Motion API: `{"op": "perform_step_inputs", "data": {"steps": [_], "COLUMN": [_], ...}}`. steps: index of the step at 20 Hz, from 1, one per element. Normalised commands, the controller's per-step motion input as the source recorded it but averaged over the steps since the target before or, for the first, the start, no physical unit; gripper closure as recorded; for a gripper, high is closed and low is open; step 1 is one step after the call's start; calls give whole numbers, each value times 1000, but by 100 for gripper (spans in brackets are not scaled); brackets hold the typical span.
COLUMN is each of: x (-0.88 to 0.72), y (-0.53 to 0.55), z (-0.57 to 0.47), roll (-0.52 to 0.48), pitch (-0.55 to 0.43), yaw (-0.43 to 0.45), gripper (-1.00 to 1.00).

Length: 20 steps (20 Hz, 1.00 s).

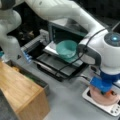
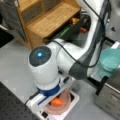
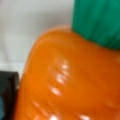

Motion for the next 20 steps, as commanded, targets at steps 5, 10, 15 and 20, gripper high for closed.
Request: {"op": "perform_step_inputs", "data": {"steps": [5,10,15,20], "x": [-107,-5,-84,-203], "y": [-152,-169,-90,-60], "z": [627,434,199,116], "roll": [-35,-83,-89,22], "pitch": [16,-1,32,122], "yaw": [-1,-28,-41,-39], "gripper": [100,100,100,100]}}
